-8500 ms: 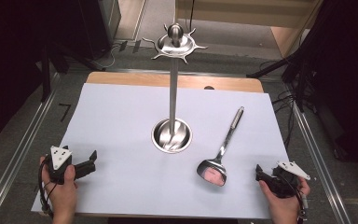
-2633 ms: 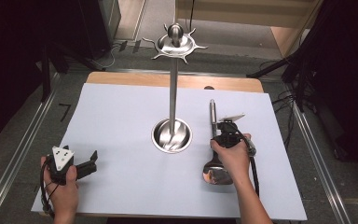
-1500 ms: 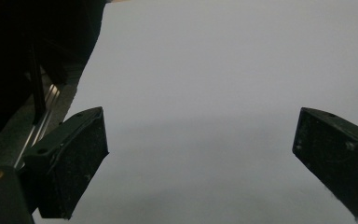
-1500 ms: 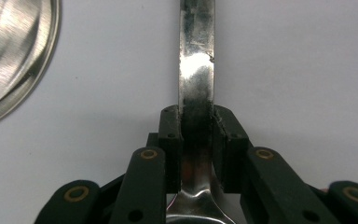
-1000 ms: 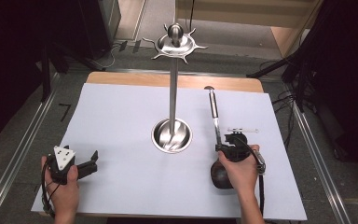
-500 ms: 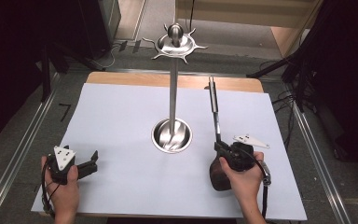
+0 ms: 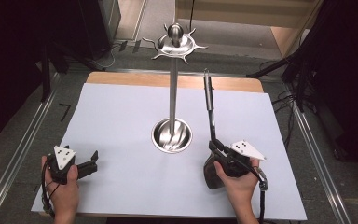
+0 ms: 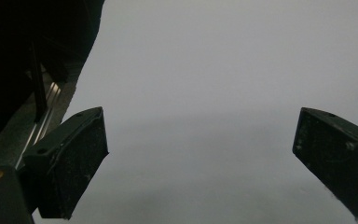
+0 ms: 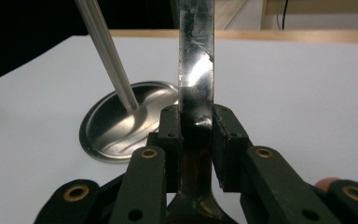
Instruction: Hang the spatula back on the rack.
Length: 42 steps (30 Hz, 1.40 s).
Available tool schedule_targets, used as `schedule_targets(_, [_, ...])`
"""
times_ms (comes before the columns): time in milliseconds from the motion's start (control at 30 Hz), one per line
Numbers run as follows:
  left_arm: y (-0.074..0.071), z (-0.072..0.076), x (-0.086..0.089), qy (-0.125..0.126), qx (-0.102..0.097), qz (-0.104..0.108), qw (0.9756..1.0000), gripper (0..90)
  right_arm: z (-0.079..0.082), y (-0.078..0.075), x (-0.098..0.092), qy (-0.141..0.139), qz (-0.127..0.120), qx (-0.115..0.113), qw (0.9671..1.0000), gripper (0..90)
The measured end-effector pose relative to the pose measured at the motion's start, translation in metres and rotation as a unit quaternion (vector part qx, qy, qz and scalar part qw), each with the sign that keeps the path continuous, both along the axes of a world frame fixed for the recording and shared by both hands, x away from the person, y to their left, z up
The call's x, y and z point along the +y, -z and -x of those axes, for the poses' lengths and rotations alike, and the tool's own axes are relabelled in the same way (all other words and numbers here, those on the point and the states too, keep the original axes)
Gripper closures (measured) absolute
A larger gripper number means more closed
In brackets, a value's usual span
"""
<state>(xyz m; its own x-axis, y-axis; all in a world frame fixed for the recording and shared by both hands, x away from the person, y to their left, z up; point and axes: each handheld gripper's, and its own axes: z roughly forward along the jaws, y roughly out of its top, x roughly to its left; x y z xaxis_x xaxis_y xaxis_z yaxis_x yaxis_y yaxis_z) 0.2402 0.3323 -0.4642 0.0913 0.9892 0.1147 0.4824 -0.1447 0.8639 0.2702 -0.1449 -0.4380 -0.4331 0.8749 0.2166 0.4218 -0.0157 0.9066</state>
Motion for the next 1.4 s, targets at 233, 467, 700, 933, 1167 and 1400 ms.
schedule_targets(233, [0.0, 0.0, 0.0, -0.001, 0.0, 0.0, 1.0, 3.8, 0.015, -0.01, 0.004, -0.007, -0.021, -0.056, 0.9982, 76.8])
schedule_targets(467, [0.0, 0.0, 0.0, -0.001, 0.0, 0.0, 1.0, 3.8, 0.027, -0.018, 0.01, -0.019, -0.021, -0.093, 0.9953, 76.8])
schedule_targets(700, [0.0, 0.0, 0.0, -0.002, -0.001, 0.002, 1.0, 3.8, 0.035, -0.027, 0.012, -0.031, -0.027, -0.125, 0.9913, 76.8])
schedule_targets(933, [0.0, 0.0, 0.0, -0.002, 0.0, 0.0, 1.0, 3.8, 0.036, -0.038, 0.008, -0.032, -0.044, -0.141, 0.9884, 76.8])
schedule_targets(1167, [0.0, 0.0, 0.0, -0.002, 0.0, 0.0, 1.0, 3.8, 0.034, -0.048, 0.004, -0.038, -0.058, -0.155, 0.9854, 76.8])
schedule_targets(1400, [0.0, 0.0, 0.0, -0.002, -0.001, 0.001, 1.0, 3.8, 0.032, -0.053, 0.008, -0.046, -0.061, -0.162, 0.9838, 76.8])
